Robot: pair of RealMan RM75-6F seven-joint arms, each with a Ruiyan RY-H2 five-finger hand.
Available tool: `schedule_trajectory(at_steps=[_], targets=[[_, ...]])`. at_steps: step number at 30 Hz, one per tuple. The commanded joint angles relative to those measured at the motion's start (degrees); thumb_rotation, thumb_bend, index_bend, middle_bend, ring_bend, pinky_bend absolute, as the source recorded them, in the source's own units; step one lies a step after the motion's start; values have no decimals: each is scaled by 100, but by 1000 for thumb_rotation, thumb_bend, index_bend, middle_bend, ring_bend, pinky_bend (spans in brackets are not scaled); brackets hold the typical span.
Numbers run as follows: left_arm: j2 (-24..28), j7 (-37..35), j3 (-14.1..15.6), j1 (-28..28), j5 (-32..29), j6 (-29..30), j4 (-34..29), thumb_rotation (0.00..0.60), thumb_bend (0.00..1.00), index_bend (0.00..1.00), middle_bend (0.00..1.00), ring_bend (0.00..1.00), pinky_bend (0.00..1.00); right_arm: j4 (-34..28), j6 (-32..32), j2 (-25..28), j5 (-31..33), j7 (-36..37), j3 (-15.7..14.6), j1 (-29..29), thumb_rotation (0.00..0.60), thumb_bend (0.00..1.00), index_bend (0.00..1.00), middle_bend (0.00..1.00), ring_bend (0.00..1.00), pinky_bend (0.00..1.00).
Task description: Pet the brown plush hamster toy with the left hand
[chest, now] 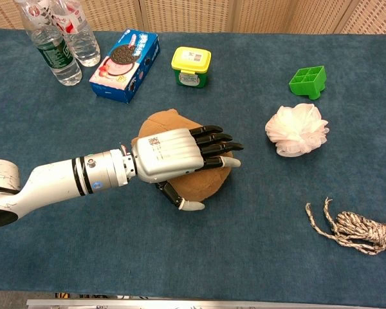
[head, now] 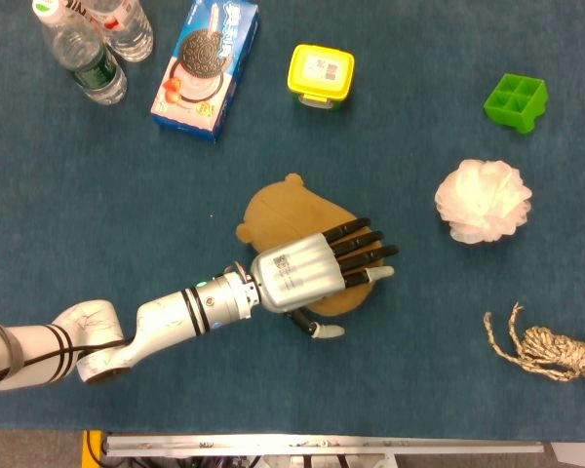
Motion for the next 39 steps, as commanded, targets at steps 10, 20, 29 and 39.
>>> schedule_trajectory(at_steps=[10,20,29,39], targets=[[399,-72,189,259,-146,409,-156,209,234,85,0,4,0,46,31,18,-40,133,-13,-40,600,0,322,294,185,184],[506,-28,73,162,-148,468,-684,209,234,85,0,4,0,77,43,37,-63,221,-29,-77,600,0,322,294,186,184],[260,294,10,21,-170,203,-887,207,234,85,0,4,0,91,45,66,-80,288,-36,-100,600,0,322,294,186,184],[-112,767,-5,-36,-258,-69,-611,209,234,86,0,4,0,108,42,90,-67,355,-42,-131,600,0,322,296,190,184]])
